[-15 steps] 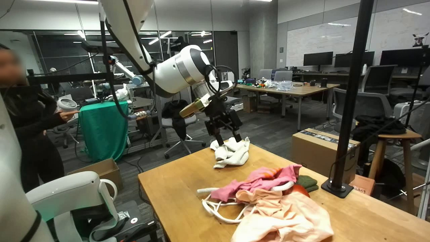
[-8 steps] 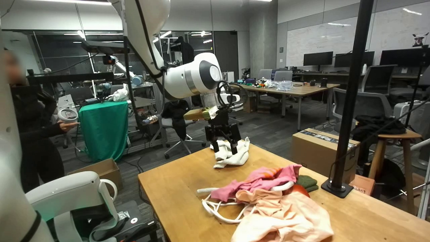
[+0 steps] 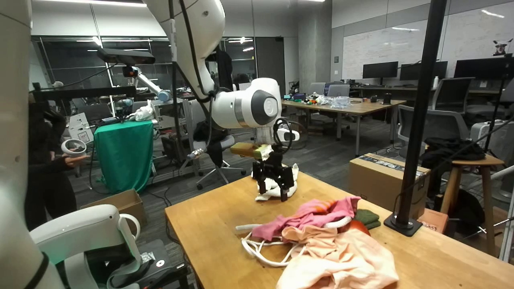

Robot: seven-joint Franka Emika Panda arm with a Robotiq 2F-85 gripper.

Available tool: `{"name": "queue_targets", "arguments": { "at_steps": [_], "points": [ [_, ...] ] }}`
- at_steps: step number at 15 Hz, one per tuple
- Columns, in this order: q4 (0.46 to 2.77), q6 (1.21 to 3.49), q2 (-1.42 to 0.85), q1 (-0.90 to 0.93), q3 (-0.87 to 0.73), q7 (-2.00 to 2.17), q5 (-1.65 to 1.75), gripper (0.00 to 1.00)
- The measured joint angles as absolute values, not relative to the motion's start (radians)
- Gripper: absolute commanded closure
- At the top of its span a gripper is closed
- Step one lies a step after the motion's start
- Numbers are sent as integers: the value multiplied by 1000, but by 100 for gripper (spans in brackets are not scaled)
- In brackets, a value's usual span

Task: Move the white towel to the left, move the yellow towel to the right, move the pink t-shirt to the right, move the peach t-shirt to the right, move the radish to the right, separate the two white ropes

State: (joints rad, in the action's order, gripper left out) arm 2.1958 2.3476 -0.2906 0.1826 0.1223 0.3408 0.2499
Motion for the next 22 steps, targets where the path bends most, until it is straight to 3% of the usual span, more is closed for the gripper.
{"name": "queue_targets", "arguments": {
  "at_steps": [17,18,19,22],
  "points": [
    [2140,2452,-434,130,60,174,224,0],
    [2137,2456,-438,130,57,173,224,25],
    [2135,2459,-442,130,55,172,224,26],
    [2129,2459,-450,130,45,168,224,51]
  ]
}}
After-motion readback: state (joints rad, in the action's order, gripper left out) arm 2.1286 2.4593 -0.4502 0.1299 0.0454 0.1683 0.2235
